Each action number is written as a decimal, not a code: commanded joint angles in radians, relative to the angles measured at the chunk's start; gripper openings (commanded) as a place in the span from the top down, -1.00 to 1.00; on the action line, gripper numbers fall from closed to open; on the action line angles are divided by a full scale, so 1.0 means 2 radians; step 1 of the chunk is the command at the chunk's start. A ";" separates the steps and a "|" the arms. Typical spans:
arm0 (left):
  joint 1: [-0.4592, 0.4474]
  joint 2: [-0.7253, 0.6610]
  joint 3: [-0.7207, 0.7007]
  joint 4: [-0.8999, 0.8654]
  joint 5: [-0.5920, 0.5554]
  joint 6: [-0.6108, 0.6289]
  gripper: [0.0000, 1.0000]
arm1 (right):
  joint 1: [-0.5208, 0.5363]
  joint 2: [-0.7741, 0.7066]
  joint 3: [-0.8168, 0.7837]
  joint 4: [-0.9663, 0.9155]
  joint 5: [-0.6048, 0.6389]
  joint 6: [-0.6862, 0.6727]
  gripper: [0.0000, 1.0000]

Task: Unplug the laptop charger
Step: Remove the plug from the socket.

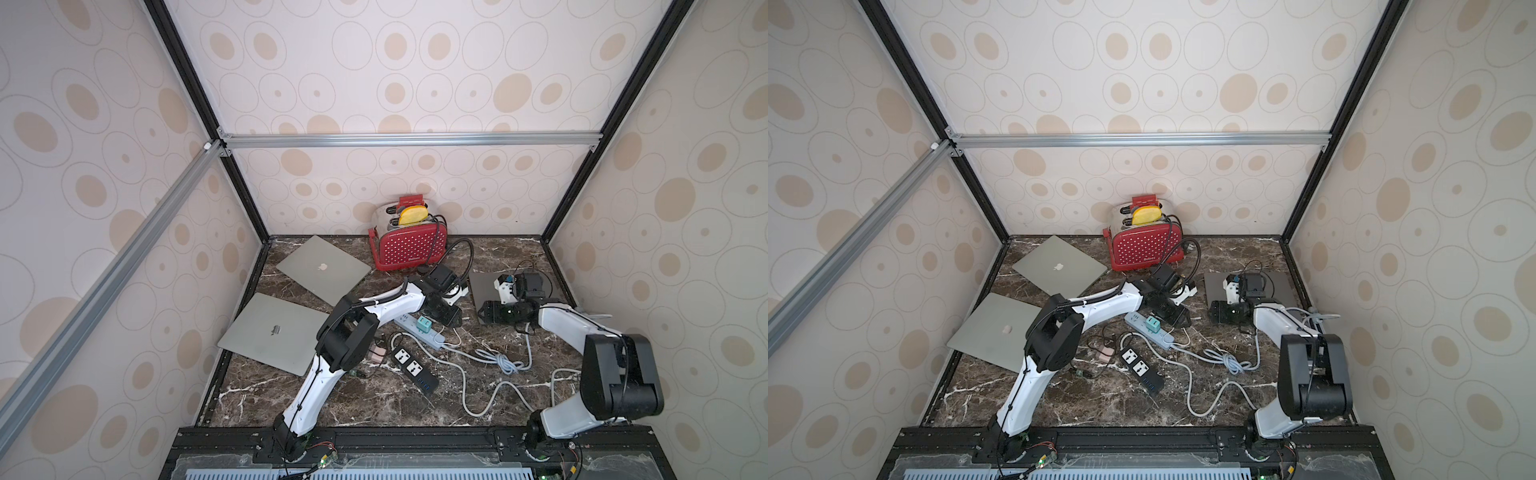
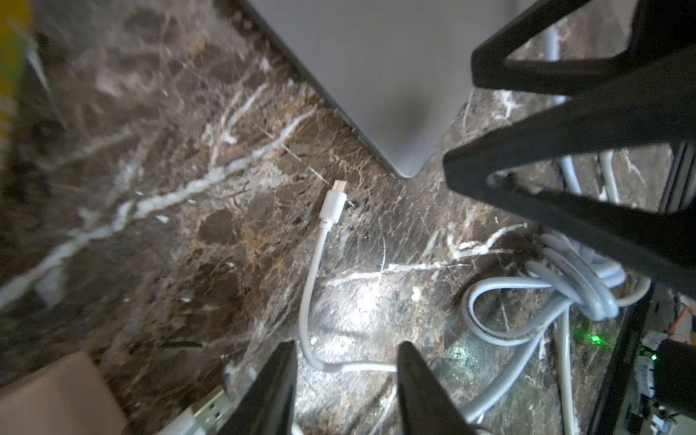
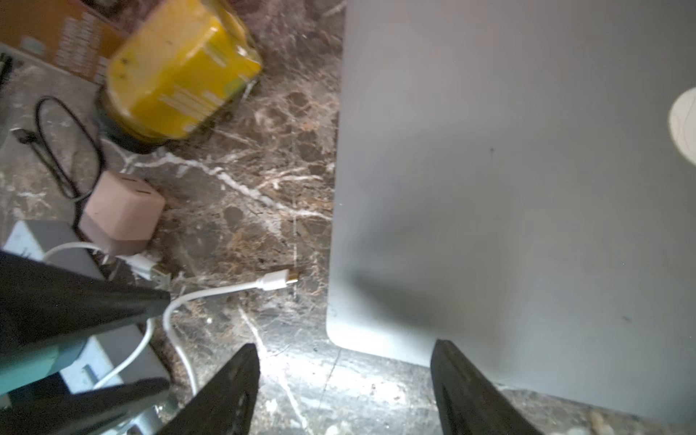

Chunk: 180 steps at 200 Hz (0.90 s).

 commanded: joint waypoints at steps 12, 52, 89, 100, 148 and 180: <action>0.010 -0.122 -0.071 0.017 0.005 0.017 -0.30 | 0.047 -0.064 -0.034 0.035 -0.013 -0.029 -0.53; 0.069 -0.238 -0.208 0.031 -0.011 -0.031 -0.98 | 0.133 -0.086 0.000 0.019 -0.010 -0.072 -0.74; 0.144 -0.275 -0.285 -0.002 -0.055 -0.062 -0.98 | 0.193 -0.027 0.051 0.008 0.002 -0.084 -0.75; 0.150 -0.277 -0.295 -0.004 -0.062 -0.065 -0.98 | 0.208 -0.013 0.062 0.011 0.003 -0.081 -0.75; 0.151 -0.219 -0.267 -0.009 -0.092 -0.067 -0.98 | 0.255 0.050 0.103 0.012 -0.002 -0.095 -0.76; 0.151 -0.179 -0.239 -0.013 -0.101 -0.075 -0.98 | 0.255 0.073 0.100 0.016 -0.013 -0.091 -0.70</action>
